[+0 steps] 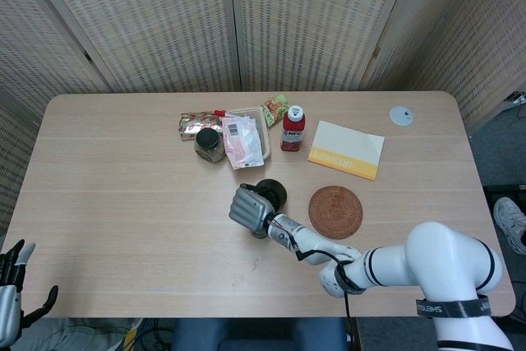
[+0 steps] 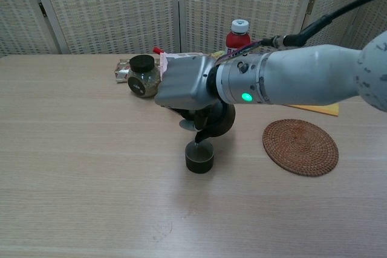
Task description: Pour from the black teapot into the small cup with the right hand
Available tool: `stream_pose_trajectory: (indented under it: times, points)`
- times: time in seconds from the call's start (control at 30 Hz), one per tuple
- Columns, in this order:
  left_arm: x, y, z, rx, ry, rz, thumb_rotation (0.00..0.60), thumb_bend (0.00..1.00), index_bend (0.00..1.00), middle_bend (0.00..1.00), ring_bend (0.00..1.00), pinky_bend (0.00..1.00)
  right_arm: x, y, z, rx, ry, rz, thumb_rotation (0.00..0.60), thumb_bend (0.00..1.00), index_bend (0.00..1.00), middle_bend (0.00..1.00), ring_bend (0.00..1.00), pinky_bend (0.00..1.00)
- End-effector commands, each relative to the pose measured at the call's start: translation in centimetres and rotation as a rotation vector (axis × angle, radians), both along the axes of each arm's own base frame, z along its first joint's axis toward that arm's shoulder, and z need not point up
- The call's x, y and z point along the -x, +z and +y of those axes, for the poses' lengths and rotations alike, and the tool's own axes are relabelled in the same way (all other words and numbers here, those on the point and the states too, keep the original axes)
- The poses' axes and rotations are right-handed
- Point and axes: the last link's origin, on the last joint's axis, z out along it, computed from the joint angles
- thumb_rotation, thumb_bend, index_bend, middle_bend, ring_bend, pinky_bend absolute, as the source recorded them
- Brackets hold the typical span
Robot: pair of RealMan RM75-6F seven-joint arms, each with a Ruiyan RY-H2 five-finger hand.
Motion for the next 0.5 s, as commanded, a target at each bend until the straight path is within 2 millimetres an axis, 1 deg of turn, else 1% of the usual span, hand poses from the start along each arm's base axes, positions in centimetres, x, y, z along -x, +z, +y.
stream_pose_trajectory:
  times: [0.03,0.5]
  points:
    - [0.01,0.01,0.00,-0.002,0.000,-0.001,0.600,0.33,0.00,0.00,0.00,0.00,-0.13,-0.03,0.10,0.007,0.017,0.014,0.406,0.54,1.00,1.00,0.98,0.56]
    - [0.12,0.05,-0.12,-0.006,0.001,-0.005,0.600,0.33,0.00,0.00,0.00,0.00,-0.57,-0.09,0.52,0.031,0.064,0.060,0.406,0.54,1.00,1.00,0.99,0.56]
